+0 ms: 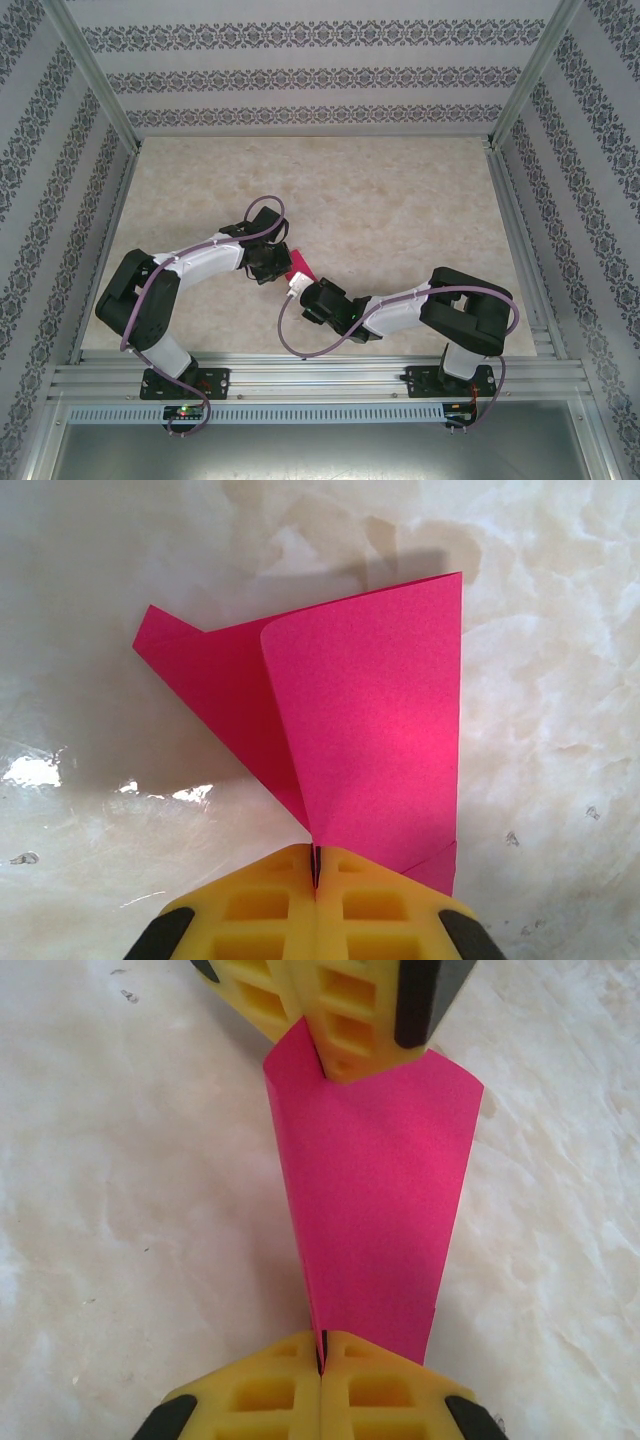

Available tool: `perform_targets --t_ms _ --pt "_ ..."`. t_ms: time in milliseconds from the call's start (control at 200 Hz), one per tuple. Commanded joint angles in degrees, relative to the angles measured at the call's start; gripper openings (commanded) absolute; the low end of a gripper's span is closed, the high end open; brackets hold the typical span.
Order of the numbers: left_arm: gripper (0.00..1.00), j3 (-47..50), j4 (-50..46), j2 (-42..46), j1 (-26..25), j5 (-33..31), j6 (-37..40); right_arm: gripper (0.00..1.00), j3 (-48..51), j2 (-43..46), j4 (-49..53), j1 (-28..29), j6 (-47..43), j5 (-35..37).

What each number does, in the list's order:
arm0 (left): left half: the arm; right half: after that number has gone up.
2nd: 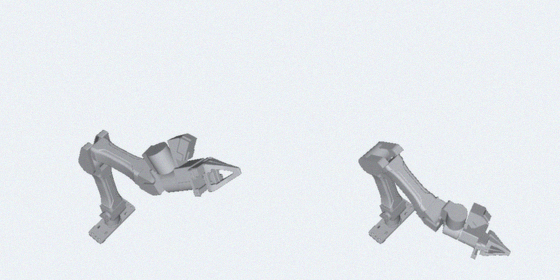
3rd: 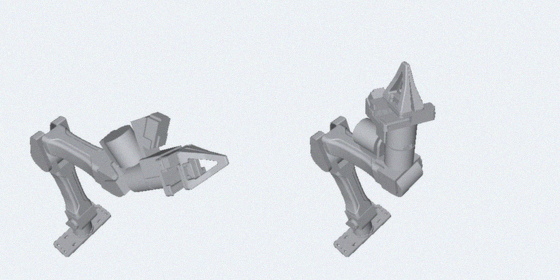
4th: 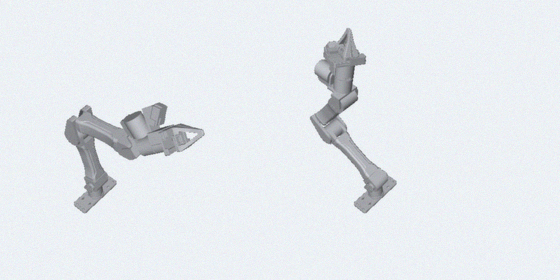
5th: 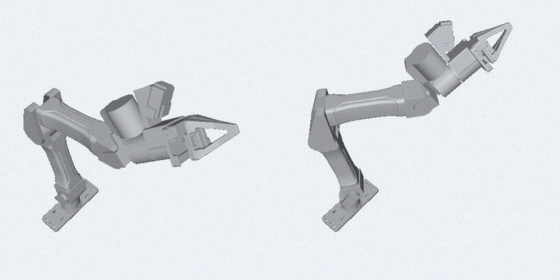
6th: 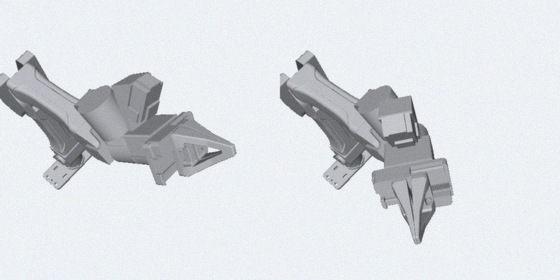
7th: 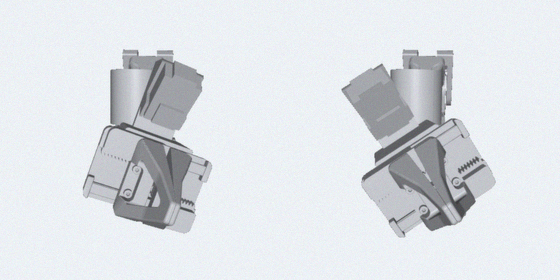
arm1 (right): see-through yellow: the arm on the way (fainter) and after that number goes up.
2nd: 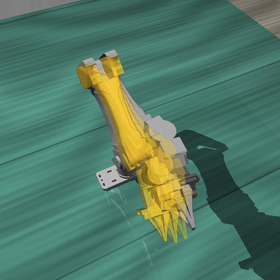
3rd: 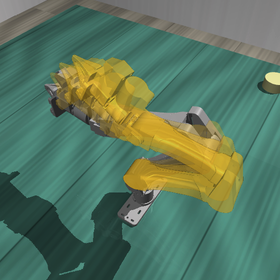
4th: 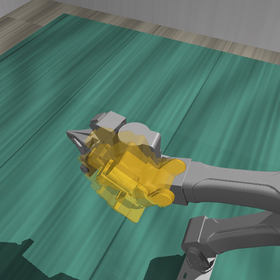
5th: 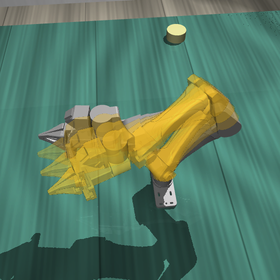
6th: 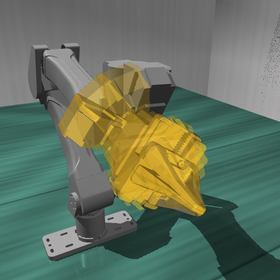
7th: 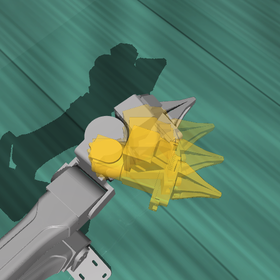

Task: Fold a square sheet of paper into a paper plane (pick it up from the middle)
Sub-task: Fold the wing for the fifth time at the center of the table.

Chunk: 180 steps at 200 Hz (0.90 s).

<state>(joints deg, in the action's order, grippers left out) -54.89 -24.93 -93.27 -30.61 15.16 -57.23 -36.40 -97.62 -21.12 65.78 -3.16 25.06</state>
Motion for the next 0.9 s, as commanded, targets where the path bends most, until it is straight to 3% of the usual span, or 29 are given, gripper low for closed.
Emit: perform_targets --t_ms 0,175,300,470,649,894 --pt "0.03 -0.5 -2.4 2.2 1.0 -0.7 1.7 0.00 -1.4 -0.1 1.4 0.2 3.1 0.3" --pt "0.29 0.3 -3.8 6.0 1.2 -4.4 2.4 0.00 -0.9 1.5 1.6 -2.4 11.3 -8.6" --pt "0.38 1.0 -4.6 9.8 1.3 -7.7 3.2 0.00 -0.5 3.3 1.6 -5.3 19.0 -16.8" --pt "0.40 4.0 -3.2 14.7 1.2 -10.6 3.1 0.00 -0.6 2.4 -0.3 -10.8 30.8 -29.2" --pt "0.43 6.6 0.8 17.2 1.3 -8.7 5.2 0.00 -1.4 -1.0 -3.9 -14.8 40.0 -39.9" --pt "0.39 11.2 9.3 19.0 1.2 -3.2 7.7 0.00 -0.4 -3.1 -11.5 -18.0 50.1 -46.4"
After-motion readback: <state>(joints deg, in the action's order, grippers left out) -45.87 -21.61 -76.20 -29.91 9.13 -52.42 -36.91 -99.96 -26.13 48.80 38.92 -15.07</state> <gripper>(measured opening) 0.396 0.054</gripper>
